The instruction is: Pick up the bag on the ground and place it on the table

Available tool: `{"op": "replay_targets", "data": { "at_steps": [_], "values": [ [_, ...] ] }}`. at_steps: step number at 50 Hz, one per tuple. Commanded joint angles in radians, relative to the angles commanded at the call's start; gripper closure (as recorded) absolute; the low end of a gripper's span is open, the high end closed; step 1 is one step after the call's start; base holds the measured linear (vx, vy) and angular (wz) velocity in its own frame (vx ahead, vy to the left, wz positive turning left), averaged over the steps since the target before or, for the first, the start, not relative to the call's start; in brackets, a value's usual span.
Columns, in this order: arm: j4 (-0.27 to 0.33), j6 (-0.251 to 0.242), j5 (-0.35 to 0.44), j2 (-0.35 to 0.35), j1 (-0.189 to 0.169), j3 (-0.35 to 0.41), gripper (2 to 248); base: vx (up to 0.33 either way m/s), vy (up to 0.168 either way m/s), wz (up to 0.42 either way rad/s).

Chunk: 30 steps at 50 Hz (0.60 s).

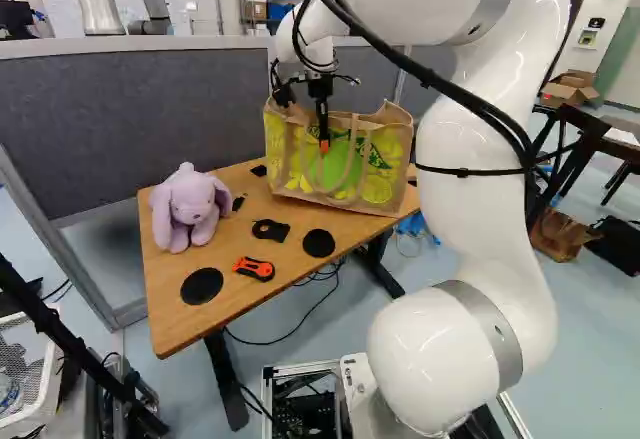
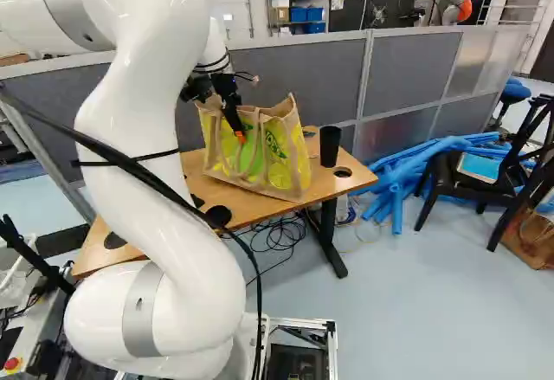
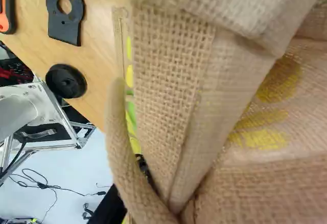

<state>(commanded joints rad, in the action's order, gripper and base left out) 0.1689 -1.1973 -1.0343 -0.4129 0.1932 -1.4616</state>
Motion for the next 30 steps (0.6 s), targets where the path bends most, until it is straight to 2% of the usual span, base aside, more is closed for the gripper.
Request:
{"op": "replay_targets", "data": {
  "at_steps": [26,27,30],
  "values": [
    [0.0,0.0,0.001,-0.007,0.0,-0.001,217,0.0,0.0,0.0],
    [0.0,0.0,0.001,-0.007,0.0,-0.001,209,0.0,0.0,0.0],
    [0.0,0.0,0.001,-0.007,0.0,-0.001,209,0.0,0.0,0.0]
  ]
}}
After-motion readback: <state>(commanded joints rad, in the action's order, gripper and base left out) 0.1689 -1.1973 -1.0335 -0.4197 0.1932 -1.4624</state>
